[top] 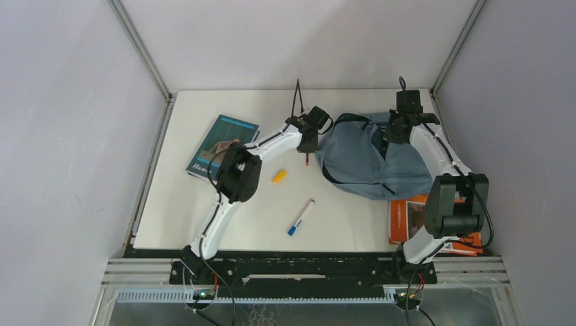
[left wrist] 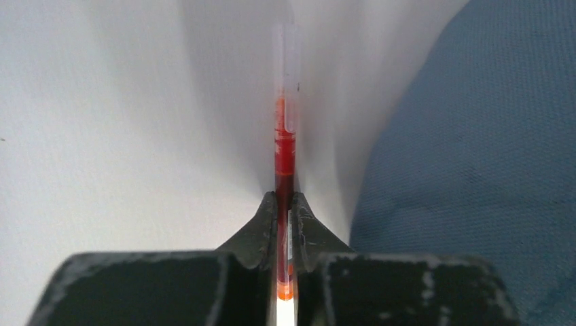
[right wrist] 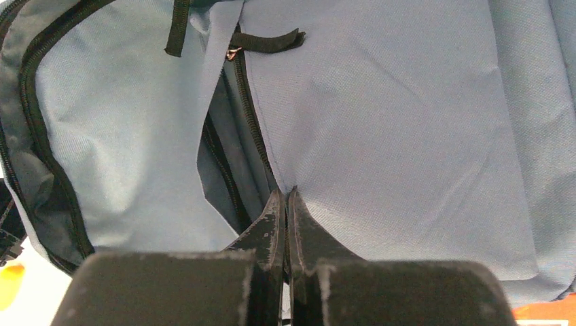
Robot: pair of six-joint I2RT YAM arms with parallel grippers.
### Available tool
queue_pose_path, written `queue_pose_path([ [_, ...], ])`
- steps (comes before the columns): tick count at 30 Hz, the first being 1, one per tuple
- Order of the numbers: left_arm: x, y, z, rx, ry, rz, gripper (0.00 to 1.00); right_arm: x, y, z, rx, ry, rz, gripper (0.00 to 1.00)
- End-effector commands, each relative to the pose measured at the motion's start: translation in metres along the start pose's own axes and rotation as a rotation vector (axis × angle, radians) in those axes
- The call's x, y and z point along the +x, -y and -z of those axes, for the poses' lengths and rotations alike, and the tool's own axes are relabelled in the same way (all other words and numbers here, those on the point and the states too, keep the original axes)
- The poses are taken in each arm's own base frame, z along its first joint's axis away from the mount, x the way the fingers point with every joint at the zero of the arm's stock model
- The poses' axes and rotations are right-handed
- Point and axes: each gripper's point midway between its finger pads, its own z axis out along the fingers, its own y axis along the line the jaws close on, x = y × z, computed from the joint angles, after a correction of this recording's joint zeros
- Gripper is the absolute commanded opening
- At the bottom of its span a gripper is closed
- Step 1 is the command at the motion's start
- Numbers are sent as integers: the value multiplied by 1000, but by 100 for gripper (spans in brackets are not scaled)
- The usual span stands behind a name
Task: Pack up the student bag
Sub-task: Pick up the stationery from the center of the board, then place the stationery in the student bag.
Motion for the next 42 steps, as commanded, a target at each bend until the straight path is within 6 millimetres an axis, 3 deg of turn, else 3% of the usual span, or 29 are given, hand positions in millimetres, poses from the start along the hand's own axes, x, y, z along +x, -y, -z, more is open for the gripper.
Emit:
queue_pose_path([
  [1, -12, 6, 21, 133, -5, 68, 2, -13, -9, 11, -30, 61, -5, 0],
  [5, -46, 6, 63, 286, 97, 167, 0, -12, -15, 14, -49, 60, 6, 0],
  [7, -67, 3, 95, 339, 161, 170, 0, -12, -19, 15, -64, 60, 14, 0],
  [10, -87, 16, 145, 481, 218, 121, 0, -11, -26, 17, -86, 62, 25, 0],
  [14, -84, 60, 197, 756, 143, 72, 0, -10, -32, 17, -111, 58, 26, 0],
  [17, -69, 95, 219, 912, 46, 80, 0, -9, -38, 18, -133, 53, 23, 0],
  [23, -50, 155, 227, 1092, -113, 144, 0, -7, -47, 19, -158, 52, 32, 0],
  [28, -38, 183, 201, 1107, -223, 225, 0, -6, -51, 22, -166, 54, 40, 0],
  [35, -29, 191, 157, 1021, -299, 374, 0, -3, -57, 25, -176, 52, 51, 0],
  [42, -40, 201, 146, 1022, -328, 511, 0, -1, -64, 28, -184, 54, 68, 0],
])
